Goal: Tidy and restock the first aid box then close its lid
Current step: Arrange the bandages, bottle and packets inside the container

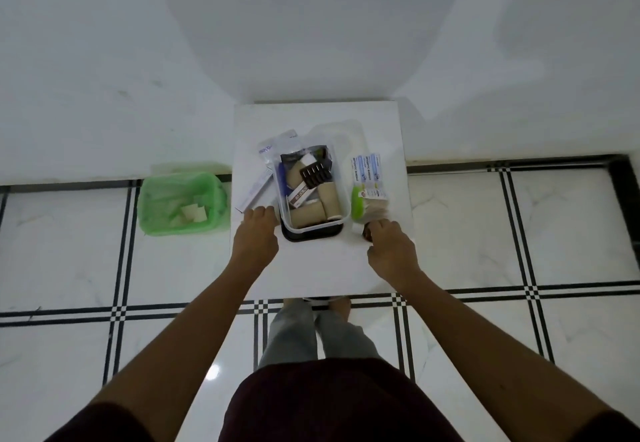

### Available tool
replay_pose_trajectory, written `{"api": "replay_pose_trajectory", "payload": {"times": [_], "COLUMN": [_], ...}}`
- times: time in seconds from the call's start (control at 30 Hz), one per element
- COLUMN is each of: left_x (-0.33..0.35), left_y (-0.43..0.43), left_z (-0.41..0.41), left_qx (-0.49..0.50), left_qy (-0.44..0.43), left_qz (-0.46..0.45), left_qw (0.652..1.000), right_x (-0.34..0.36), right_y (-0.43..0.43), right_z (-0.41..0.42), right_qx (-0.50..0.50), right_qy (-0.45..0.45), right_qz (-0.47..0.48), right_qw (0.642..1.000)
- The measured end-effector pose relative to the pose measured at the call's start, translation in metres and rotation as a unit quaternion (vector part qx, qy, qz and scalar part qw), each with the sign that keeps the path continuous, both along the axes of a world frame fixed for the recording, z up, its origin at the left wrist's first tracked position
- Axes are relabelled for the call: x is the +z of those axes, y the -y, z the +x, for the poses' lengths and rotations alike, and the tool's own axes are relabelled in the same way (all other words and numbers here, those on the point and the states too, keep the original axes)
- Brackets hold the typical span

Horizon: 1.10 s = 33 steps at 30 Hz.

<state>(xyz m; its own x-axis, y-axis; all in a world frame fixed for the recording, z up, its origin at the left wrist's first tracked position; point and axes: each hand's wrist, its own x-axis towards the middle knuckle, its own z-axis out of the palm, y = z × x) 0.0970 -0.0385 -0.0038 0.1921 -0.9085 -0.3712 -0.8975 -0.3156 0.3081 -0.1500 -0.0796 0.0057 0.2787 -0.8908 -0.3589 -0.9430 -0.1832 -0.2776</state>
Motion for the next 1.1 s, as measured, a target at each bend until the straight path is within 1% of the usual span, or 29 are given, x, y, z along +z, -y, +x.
{"api": "replay_pose_trajectory", "payload": {"times": [0.17, 0.27, 0.4, 0.47, 0.53, 0.63, 0.67, 0.73, 0.8, 0.93, 1.03, 1.1], "left_x": [-0.011, -0.009, -0.002, 0.007, 0.020, 0.045, 0.053, 0.064, 0.070, 0.068, 0.051, 0.040], "left_y": [0.003, 0.000, -0.012, -0.016, -0.020, -0.022, -0.020, -0.009, 0.008, 0.043, 0.061, 0.066], "left_z": [0.004, 0.006, 0.010, 0.013, 0.015, 0.020, 0.023, 0.025, 0.021, -0.013, -0.034, -0.038], "left_qx": [-0.014, -0.001, 0.041, 0.077, 0.106, 0.124, 0.105, 0.035, -0.024, -0.121, -0.187, -0.188], "left_qy": [0.020, 0.017, -0.012, -0.027, -0.036, -0.047, -0.047, -0.044, -0.048, -0.023, 0.005, 0.004], "left_qz": [0.006, 0.026, 0.014, 0.005, -0.015, -0.095, -0.135, -0.206, -0.219, -0.178, -0.110, -0.061], "left_qw": [1.000, 1.000, 0.999, 0.997, 0.994, 0.987, 0.984, 0.977, 0.974, 0.976, 0.976, 0.980], "right_x": [-0.021, -0.024, -0.028, -0.029, -0.024, 0.000, 0.011, 0.035, 0.057, 0.085, 0.093, 0.091], "right_y": [0.002, 0.005, 0.002, 0.000, -0.003, -0.003, -0.001, 0.006, 0.018, 0.047, 0.068, 0.078], "right_z": [0.001, 0.003, 0.002, 0.002, 0.002, 0.004, 0.003, 0.001, -0.002, 0.006, 0.027, 0.043], "right_qx": [0.020, 0.020, 0.025, 0.016, 0.005, -0.023, -0.030, -0.034, -0.039, -0.028, -0.016, 0.006], "right_qy": [-0.032, -0.050, -0.074, -0.066, -0.039, 0.021, 0.033, 0.035, 0.039, 0.093, 0.136, 0.141], "right_qz": [-0.042, -0.027, -0.021, -0.017, -0.015, -0.025, -0.037, -0.066, -0.082, -0.071, -0.059, -0.058], "right_qw": [0.998, 0.998, 0.997, 0.998, 0.999, 0.999, 0.998, 0.997, 0.995, 0.993, 0.989, 0.988]}}
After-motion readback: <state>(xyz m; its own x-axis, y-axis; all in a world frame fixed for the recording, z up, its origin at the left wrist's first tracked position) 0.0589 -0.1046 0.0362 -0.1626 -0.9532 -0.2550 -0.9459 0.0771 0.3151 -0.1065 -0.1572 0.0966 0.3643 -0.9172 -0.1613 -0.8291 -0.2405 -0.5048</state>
